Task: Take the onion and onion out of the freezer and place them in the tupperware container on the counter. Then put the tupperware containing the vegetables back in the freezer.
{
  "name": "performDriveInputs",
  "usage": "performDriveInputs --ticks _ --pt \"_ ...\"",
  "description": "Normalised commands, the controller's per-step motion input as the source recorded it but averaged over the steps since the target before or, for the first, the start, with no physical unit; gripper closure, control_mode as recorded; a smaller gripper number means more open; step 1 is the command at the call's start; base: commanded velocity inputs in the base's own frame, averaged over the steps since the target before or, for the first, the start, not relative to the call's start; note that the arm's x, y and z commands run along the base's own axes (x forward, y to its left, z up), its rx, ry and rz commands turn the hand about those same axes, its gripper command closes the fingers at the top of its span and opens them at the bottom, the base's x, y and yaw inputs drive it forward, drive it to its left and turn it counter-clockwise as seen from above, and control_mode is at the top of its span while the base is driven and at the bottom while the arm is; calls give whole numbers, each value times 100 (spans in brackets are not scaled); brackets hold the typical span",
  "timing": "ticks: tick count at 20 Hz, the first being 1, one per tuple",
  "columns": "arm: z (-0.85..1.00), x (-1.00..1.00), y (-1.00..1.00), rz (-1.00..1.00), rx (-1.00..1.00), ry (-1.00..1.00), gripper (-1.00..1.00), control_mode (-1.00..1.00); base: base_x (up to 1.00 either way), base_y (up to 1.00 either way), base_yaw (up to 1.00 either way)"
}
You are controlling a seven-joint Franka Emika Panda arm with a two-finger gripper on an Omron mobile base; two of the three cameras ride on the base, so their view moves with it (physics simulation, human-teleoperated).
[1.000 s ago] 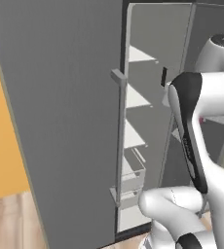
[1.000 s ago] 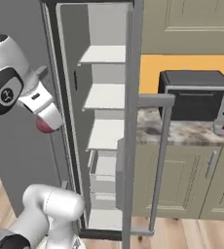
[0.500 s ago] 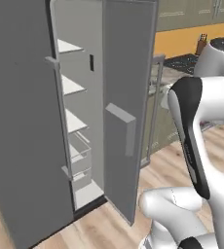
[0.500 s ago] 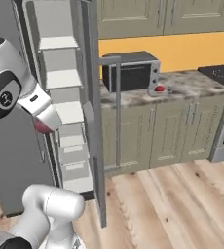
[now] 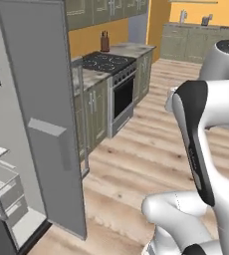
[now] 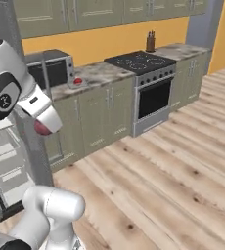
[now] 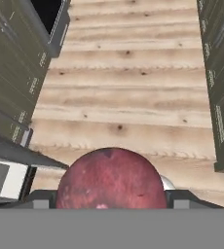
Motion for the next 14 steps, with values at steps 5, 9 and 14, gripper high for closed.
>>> performDriveInputs --ticks 5,9,14 --pt "0 0 0 0 0 0 100 100 93 -49 -35" --pt "0 0 0 0 0 0 100 100 100 -58 -14" --pt "0 0 0 0 0 0 100 100 100 -18 4"
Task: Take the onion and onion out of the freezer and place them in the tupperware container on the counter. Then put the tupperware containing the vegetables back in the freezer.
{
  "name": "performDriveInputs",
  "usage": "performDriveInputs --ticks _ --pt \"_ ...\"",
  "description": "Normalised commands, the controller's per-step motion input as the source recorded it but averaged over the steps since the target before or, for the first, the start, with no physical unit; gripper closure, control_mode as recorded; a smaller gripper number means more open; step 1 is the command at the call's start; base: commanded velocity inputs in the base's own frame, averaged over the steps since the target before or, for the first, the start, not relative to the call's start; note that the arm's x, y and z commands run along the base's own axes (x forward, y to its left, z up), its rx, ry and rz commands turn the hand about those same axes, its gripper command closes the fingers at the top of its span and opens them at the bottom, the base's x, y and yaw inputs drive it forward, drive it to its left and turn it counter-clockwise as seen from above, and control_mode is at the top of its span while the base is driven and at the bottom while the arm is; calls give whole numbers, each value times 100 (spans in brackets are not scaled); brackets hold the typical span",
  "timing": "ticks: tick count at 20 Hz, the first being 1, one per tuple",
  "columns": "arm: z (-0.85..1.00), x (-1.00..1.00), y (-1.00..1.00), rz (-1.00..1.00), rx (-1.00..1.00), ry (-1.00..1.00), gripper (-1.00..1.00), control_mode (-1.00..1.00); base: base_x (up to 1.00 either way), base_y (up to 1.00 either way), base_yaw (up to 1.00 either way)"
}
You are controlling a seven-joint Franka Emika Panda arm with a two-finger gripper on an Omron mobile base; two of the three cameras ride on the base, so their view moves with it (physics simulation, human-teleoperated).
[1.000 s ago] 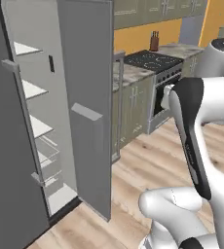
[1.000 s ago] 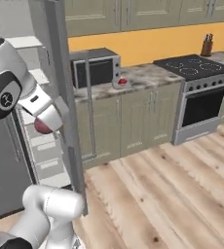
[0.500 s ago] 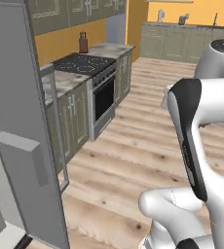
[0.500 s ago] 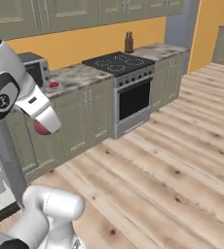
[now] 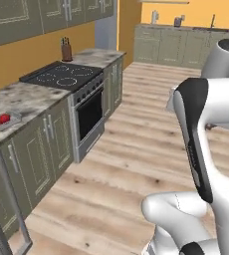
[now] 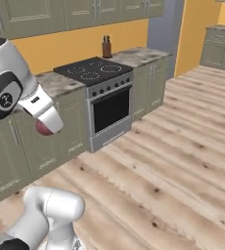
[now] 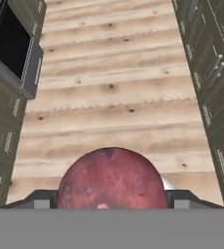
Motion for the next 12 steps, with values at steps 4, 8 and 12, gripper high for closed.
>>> performDriveInputs --ticks 4,8,12 --pt "0 0 0 0 0 0 100 100 100 0 26" --pt "0 0 0 0 0 0 100 100 100 0 45" --pt "0 0 0 0 0 0 100 100 100 0 59"
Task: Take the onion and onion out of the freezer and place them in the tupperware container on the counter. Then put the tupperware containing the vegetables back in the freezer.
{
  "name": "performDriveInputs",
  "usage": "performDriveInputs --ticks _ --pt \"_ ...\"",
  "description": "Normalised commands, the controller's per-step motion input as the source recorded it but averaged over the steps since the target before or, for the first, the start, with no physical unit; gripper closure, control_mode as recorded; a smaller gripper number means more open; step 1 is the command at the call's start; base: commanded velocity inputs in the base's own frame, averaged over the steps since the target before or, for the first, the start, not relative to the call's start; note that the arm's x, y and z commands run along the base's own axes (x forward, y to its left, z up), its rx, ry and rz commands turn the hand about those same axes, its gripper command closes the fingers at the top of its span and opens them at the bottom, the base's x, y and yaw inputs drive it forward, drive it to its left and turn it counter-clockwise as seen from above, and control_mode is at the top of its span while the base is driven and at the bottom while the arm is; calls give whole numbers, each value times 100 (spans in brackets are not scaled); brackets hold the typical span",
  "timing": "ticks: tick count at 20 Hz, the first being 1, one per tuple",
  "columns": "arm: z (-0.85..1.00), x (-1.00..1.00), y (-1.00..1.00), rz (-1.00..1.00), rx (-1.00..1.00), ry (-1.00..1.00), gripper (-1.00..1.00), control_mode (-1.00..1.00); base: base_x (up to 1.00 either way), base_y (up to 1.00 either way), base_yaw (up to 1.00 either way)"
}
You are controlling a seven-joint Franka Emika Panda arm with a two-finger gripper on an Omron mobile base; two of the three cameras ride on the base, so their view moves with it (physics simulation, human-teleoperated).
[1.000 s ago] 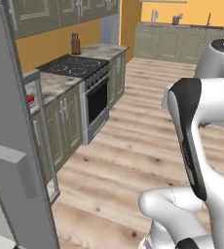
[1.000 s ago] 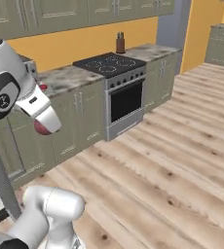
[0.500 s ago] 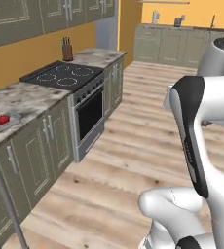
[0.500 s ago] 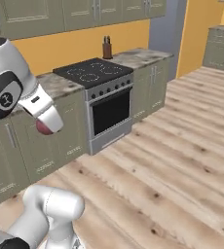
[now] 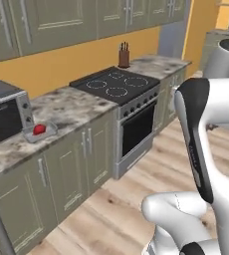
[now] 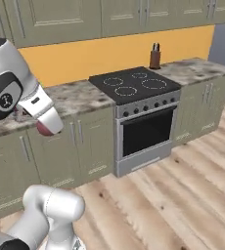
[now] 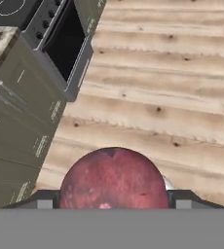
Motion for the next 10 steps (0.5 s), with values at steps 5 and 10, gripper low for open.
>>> performDriveInputs --ticks 5,10 --pt "0 0 0 0 0 0 100 100 100 0 68" --pt "0 0 0 0 0 0 100 100 82 0 71"
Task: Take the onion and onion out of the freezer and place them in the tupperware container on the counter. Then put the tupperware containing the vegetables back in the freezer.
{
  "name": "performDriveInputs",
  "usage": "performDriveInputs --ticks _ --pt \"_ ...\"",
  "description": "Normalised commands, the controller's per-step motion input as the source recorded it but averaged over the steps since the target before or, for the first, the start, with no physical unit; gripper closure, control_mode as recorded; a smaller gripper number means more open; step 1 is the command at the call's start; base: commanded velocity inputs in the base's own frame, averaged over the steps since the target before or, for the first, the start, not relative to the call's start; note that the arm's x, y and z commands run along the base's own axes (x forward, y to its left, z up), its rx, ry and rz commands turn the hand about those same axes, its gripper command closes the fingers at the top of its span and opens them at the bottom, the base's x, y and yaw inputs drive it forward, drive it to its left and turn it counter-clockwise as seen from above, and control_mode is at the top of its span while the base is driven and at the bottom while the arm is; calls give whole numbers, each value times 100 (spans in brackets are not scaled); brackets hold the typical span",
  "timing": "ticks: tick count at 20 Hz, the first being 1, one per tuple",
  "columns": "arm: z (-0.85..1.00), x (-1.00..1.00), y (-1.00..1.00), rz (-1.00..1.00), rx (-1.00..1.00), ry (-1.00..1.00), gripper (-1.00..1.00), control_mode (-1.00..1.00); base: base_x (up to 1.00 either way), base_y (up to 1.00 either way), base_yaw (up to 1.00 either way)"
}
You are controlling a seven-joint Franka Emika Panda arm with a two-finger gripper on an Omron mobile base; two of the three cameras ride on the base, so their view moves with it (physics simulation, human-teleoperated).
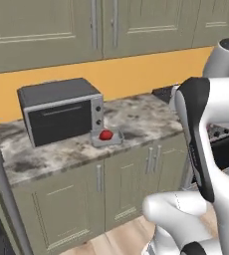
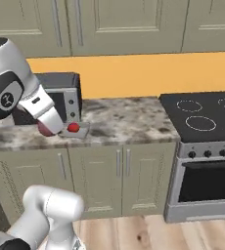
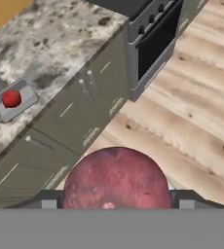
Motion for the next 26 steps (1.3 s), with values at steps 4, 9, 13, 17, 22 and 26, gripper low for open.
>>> performDriveInputs --ticks 4,9,13,17,22,26 --pt "0 0 0 0 0 0 100 100 54 -9 70" --pt "0 0 0 0 0 0 100 100 29 -38 56" --pt "0 0 0 0 0 0 100 100 52 -49 37" --pt "0 0 0 0 0 0 100 100 78 -41 25" --pt "-8 -2 0 4 0 0 100 -100 23 -7 17" --pt "-64 -6 -18 15 0 2 100 -100 0 0 0"
